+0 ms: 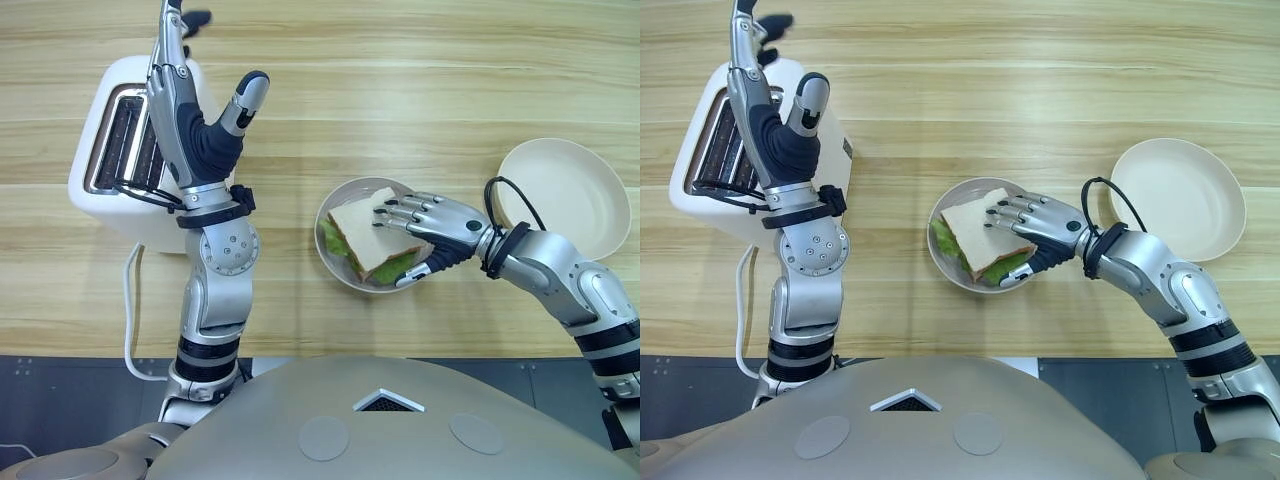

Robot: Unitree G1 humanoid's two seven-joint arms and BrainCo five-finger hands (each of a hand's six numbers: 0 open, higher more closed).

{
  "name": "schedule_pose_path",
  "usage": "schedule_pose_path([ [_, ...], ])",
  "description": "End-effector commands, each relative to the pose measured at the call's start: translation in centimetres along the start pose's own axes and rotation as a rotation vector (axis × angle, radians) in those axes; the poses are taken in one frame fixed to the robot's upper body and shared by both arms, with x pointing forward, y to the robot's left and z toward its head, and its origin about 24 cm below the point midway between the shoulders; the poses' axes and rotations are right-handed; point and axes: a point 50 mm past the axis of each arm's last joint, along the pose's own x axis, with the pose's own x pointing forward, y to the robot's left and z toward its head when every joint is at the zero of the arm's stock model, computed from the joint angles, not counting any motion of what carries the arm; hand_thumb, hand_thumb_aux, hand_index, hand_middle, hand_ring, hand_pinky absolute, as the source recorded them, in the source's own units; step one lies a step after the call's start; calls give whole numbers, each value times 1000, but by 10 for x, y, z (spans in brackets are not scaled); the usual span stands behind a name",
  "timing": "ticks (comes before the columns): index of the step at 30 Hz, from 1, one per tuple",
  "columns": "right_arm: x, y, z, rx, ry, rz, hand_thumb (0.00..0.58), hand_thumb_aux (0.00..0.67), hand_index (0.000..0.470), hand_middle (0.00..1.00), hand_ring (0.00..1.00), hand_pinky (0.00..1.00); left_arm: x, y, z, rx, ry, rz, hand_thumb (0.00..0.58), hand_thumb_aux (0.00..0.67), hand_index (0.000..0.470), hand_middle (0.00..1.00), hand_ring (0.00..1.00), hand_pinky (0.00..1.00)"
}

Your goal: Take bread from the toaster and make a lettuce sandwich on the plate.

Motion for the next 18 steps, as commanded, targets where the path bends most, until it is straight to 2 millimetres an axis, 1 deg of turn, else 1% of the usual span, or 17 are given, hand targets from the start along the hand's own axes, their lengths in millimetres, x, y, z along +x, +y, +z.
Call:
schedule_pose_path([
  [1,0,-1,-3,66,34,-39,0,0,0,0,0,0,-19,-14,-6,-102,52,-130,0,0,0,0,0,0],
  [4,-6,-37,-3,152,33,-246,0,0,0,0,0,0,-38,-29,-9,-251,82,-284,0,0,0,0,0,0],
  [5,-10,-47,-2,193,25,-299,0,0,0,0,0,0,-44,-33,-9,-302,92,-340,112,68,48,0,0,0],
  [6,-14,-56,-1,234,16,-339,0,0,0,0,0,0,-49,-33,-8,-349,94,-368,340,239,168,0,0,0],
  [7,-17,-63,-1,267,9,-365,0,0,0,0,0,0,-52,-32,-7,-381,89,-400,458,363,254,0,0,0],
  [8,-21,-69,-1,307,2,-381,0,0,0,0,0,0,-55,-30,-5,-399,77,-424,485,399,280,0,0,0],
  [9,-25,-73,-2,356,-9,-386,0,0,0,0,0,0,-57,-27,-2,-413,60,-449,580,657,461,345,345,345],
  [10,-29,-75,-3,414,-25,-384,0,0,0,0,0,0,-58,-23,1,-423,43,-473,580,670,470,706,706,706],
  [11,-32,-75,-4,471,-49,-365,0,0,0,0,0,0,-59,-19,5,-436,23,-502,580,670,470,1000,1000,1000],
  [12,-36,-74,-3,554,-94,-338,241,158,111,20,20,20,-60,-14,10,-453,-4,-541,580,670,470,1000,1000,1000],
  [13,-40,-71,-2,614,-135,-296,543,502,352,39,39,39,-61,-11,16,-476,-30,-588,580,670,470,1000,1000,1000],
  [14,-44,-66,-1,685,-182,-258,580,670,470,114,114,114,-64,-8,23,-506,-51,-643,580,670,470,1000,1000,1000],
  [15,-48,-60,-2,762,-220,-209,580,670,470,302,302,302,-68,-5,27,-539,-59,-701,580,670,470,1000,1000,1000],
  [16,-52,-54,-3,802,-243,-165,580,670,470,447,447,447,-72,-3,30,-556,-64,-759,580,670,470,1000,1000,1000],
  [17,-56,-44,-5,873,-267,-88,580,670,470,796,796,796,-80,-1,31,-569,-50,-839,580,670,470,1000,1000,1000],
  [18,-61,-34,-8,917,-271,-20,580,670,470,922,922,922,-88,1,29,-565,-38,-926,580,670,470,1000,1000,1000],
])
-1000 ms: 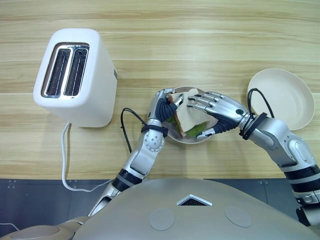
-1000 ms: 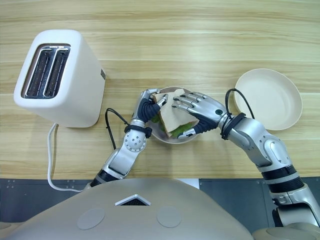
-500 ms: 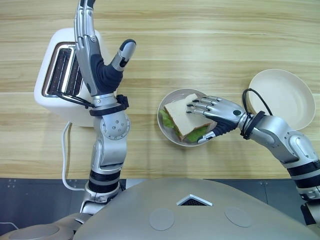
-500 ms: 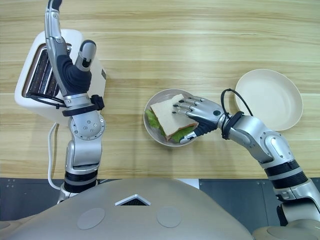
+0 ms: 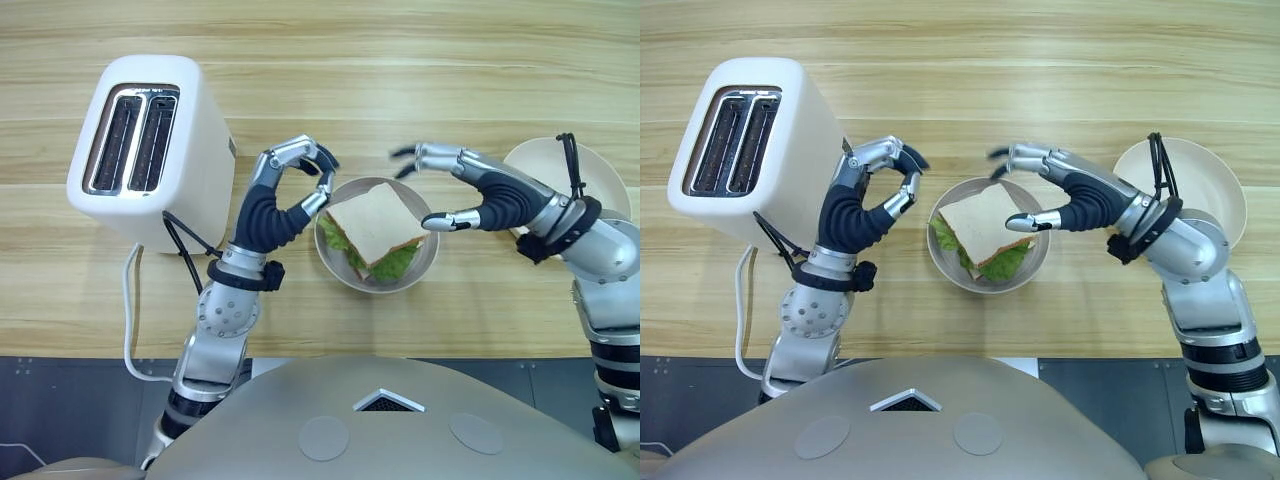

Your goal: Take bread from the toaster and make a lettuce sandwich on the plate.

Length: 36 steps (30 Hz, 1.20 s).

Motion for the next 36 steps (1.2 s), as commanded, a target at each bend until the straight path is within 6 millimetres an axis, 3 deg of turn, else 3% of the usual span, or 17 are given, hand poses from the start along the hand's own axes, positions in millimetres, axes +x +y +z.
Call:
schedule_pose_path([
  [1,-30,18,-24,235,79,225,580,670,470,969,969,969,-27,-14,0,-71,113,-292,580,670,470,1000,1000,1000],
  [5,-57,31,-45,385,158,397,580,670,470,1000,1000,1000,-60,-31,-17,-126,275,-550,580,670,470,1000,1000,1000],
  [8,-62,42,-62,328,278,486,580,670,470,1000,1000,1000,-77,-33,-49,-44,437,-643,580,670,470,1000,1000,1000],
  [11,-55,50,-68,248,324,530,580,670,470,1000,1000,1000,-85,-39,-76,21,535,-680,580,670,470,1000,1000,1000],
  [16,-46,61,-79,145,392,630,580,670,470,1000,1000,1000,-86,-55,-103,48,602,-704,580,670,470,1000,1000,1000],
  [24,-12,61,-104,113,387,652,580,670,470,1000,1000,1000,-86,-61,-118,47,639,-720,580,670,470,1000,1000,1000],
  [29,27,47,-121,92,364,592,580,670,470,1000,1000,1000,-75,-45,-130,100,659,-643,580,670,470,1000,1000,1000],
  [36,68,47,-127,108,299,565,580,670,470,1000,1000,1000,-19,10,-152,255,662,-402,580,670,470,1000,1000,1000],
])
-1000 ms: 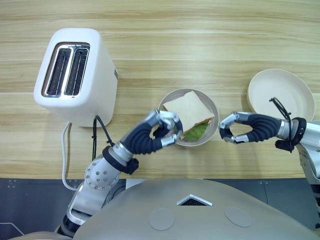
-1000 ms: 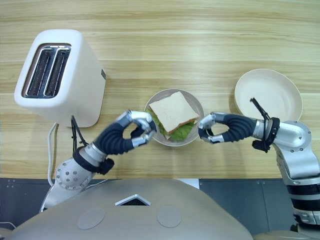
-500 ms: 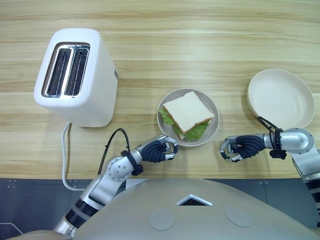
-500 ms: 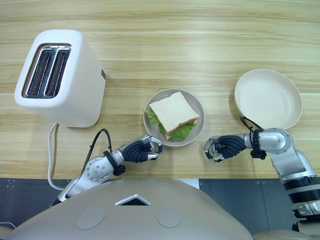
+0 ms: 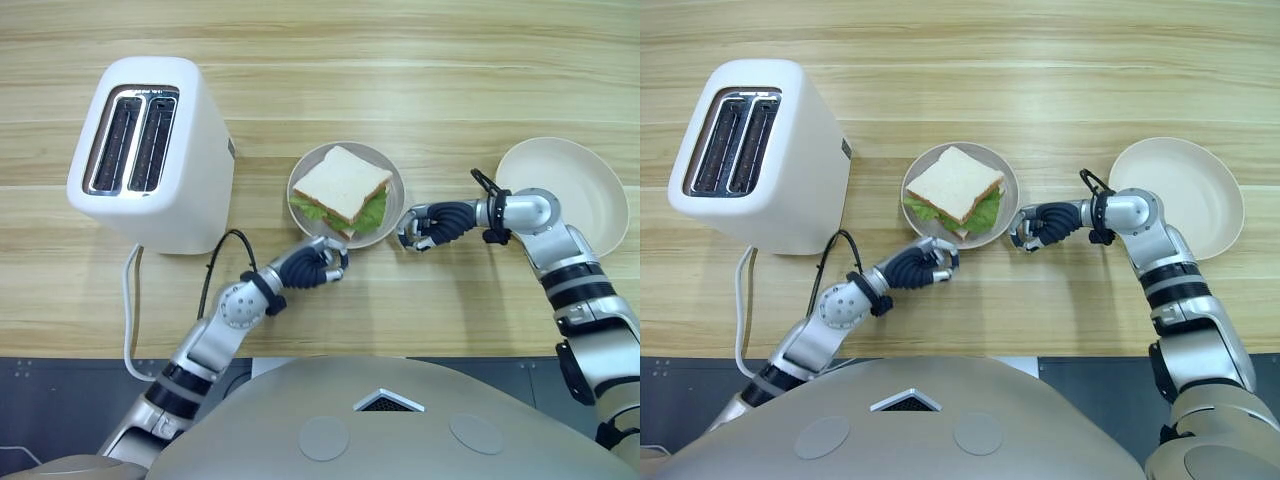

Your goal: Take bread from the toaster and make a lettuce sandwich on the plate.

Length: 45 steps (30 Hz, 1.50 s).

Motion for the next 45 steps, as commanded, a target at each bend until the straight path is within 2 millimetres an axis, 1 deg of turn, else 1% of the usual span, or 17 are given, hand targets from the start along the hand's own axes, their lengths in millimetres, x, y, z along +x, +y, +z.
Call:
schedule_pose_path([
  [1,30,16,-9,73,19,77,580,670,470,1000,1000,1000,8,32,-33,50,205,88,580,670,470,1000,1000,1000],
  [4,44,3,-1,87,-29,20,580,670,470,1000,1000,1000,21,54,-37,71,220,123,580,670,470,1000,1000,1000],
  [10,70,-32,16,134,-87,-192,580,670,470,1000,1000,1000,50,66,-38,57,188,133,580,670,470,1000,1000,1000],
  [14,75,-45,17,165,-84,-290,580,670,470,1000,1000,1000,61,64,-36,44,153,134,580,670,470,1000,1000,1000],
  [18,66,-44,19,124,-132,-313,580,670,470,1000,1000,1000,49,50,-37,22,117,132,580,670,470,1000,1000,1000],
  [20,51,-41,22,76,-169,-352,580,670,470,863,863,863,35,36,-27,1,72,136,580,670,470,1000,1000,1000],
  [21,39,-38,25,67,-189,-396,555,531,372,737,737,737,26,28,-19,-21,38,147,580,670,470,1000,1000,1000],
  [22,26,-32,31,58,-206,-436,445,347,243,624,624,624,16,21,-9,-45,6,160,580,670,470,1000,1000,1000],
  [23,12,-19,39,77,-229,-466,0,0,0,376,376,376,5,14,3,-74,-28,177,580,670,470,1000,1000,1000],
  [24,-1,-5,48,99,-246,-489,0,0,0,271,271,271,-6,8,14,-108,-63,197,580,670,470,1000,1000,1000],
  [25,-11,12,59,142,-266,-509,0,0,0,192,192,192,-17,2,25,-152,-99,221,570,581,407,1000,1000,1000],
  [26,-19,28,70,176,-291,-547,0,0,0,118,118,118,-27,-1,35,-203,-133,259,462,368,258,1000,1000,1000],
  [27,-25,37,78,216,-314,-605,0,0,0,55,55,55,-35,-2,42,-238,-153,295,36,21,15,1000,1000,1000],
  [28,-27,44,85,281,-347,-698,0,0,0,39,39,39,-42,-3,47,-260,-171,346,0,0,0,733,733,733],
  [29,-26,53,88,359,-378,-783,0,0,0,35,35,35,-47,-5,52,-284,-195,390,0,0,0,0,0,0],
  [36,-18,118,97,415,-317,-911,0,0,0,39,39,39,-68,-21,67,-295,-271,498,0,0,0,0,0,0],
  [45,-25,129,106,440,-344,-993,0,0,0,59,59,59,-89,-12,75,-257,-298,598,0,0,0,0,0,0],
])
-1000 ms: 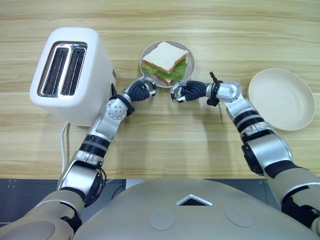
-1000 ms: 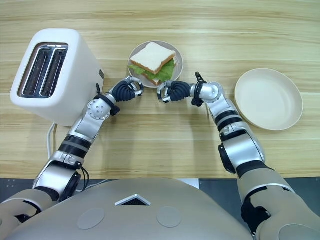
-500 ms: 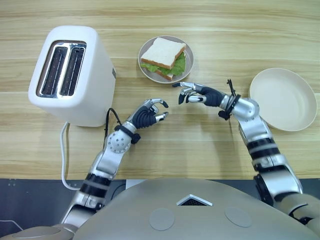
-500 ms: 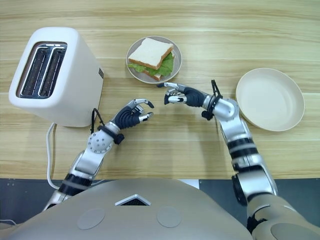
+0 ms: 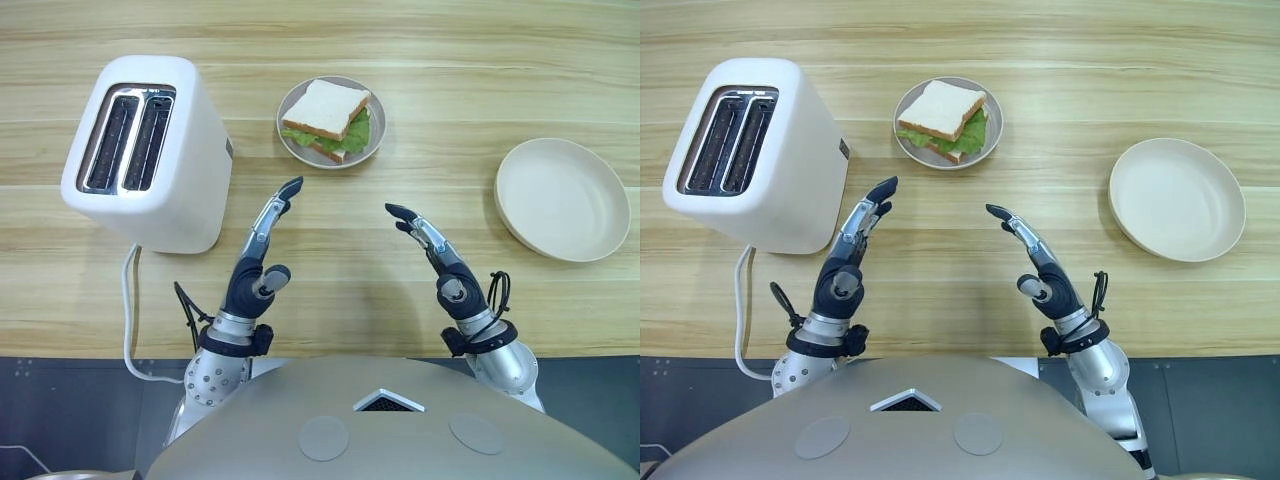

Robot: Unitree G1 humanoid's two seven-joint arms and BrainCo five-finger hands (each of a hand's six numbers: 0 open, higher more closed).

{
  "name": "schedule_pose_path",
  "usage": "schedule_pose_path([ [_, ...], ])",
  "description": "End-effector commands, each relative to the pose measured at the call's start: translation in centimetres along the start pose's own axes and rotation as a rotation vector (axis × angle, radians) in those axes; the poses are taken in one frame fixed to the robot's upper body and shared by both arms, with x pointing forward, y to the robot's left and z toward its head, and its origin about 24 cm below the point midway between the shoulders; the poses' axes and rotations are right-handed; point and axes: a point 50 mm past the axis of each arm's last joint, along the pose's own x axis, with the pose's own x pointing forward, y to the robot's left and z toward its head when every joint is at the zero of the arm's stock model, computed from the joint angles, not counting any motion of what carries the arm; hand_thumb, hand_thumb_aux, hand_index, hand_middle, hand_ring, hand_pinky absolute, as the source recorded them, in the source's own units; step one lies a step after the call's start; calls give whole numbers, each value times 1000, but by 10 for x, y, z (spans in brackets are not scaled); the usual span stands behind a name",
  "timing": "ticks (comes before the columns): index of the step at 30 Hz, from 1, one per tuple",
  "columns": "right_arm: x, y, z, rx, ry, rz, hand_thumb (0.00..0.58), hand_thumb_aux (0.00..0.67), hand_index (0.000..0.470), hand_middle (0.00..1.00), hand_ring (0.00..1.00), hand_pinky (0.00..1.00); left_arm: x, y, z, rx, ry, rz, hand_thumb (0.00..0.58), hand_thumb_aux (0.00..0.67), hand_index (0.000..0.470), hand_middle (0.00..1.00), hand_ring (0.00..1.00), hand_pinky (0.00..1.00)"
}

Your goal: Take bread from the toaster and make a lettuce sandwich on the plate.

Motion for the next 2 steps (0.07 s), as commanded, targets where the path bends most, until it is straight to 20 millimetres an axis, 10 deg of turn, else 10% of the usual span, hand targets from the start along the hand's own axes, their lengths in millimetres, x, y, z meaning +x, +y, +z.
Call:
schedule_pose_path([
  [1,-1,6,7,16,-19,42,0,0,0,59,59,59,-5,0,7,9,1,21,0,0,0,0,0,0],
  [2,1,6,9,12,-30,61,0,0,0,59,59,59,-7,-1,8,8,5,33,0,0,0,0,0,0],
])
